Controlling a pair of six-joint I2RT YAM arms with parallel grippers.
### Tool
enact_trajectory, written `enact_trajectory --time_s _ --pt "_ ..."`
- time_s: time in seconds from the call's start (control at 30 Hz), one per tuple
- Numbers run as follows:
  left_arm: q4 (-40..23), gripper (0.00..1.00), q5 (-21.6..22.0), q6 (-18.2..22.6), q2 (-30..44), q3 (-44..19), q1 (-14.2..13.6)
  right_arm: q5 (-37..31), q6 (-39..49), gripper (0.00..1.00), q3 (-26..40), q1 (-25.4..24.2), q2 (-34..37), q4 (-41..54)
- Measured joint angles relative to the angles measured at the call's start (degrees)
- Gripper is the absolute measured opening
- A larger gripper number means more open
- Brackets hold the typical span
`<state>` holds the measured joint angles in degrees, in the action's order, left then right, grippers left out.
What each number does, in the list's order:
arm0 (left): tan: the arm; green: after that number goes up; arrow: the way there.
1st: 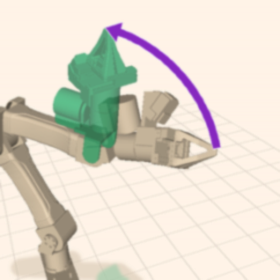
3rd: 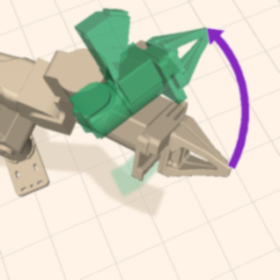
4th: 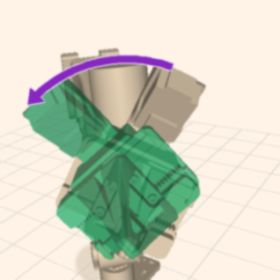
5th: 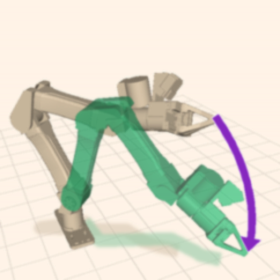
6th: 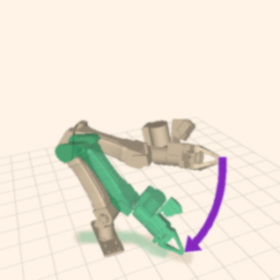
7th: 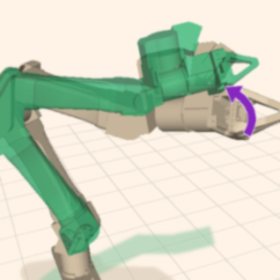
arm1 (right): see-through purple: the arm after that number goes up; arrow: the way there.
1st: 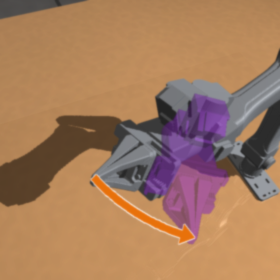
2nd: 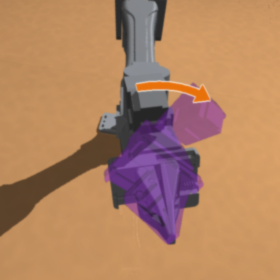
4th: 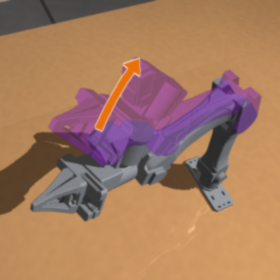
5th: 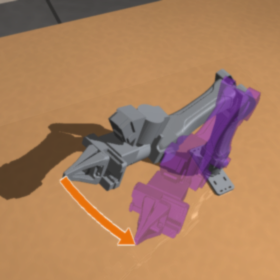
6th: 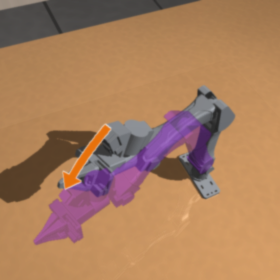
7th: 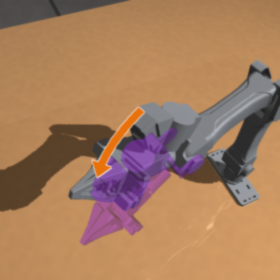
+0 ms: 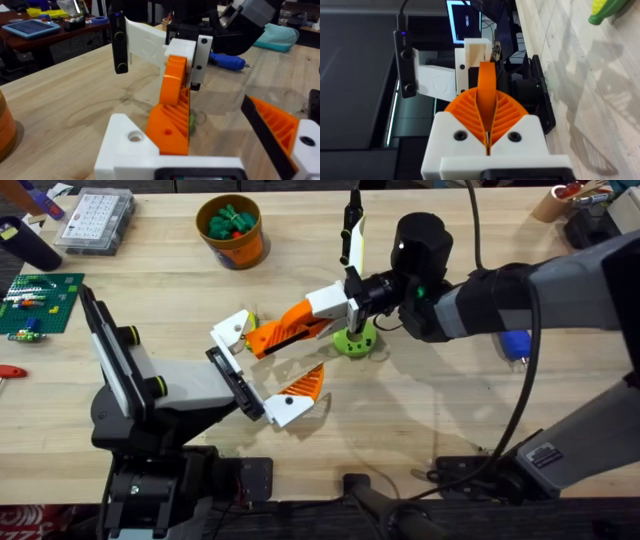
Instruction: Pick up the gripper from the table and insert it into the empty holder that is missing its gripper. Then pick up a screw, insert it into the mounting hole, and use the screwdriver to tighten it. Finally, clean up the table by picking up the vegetable and placing it into the bucket.
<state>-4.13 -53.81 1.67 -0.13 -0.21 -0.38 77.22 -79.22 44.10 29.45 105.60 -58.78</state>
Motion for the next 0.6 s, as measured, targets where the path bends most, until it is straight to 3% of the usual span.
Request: enact_trajectory --time_s 0.6 --pt "-0.29 0.988 -1.13 0.0 0.14 -0.06 -0.02 4.32 -1.54 0.013 0.0 -2.05 0.02 -3.65"
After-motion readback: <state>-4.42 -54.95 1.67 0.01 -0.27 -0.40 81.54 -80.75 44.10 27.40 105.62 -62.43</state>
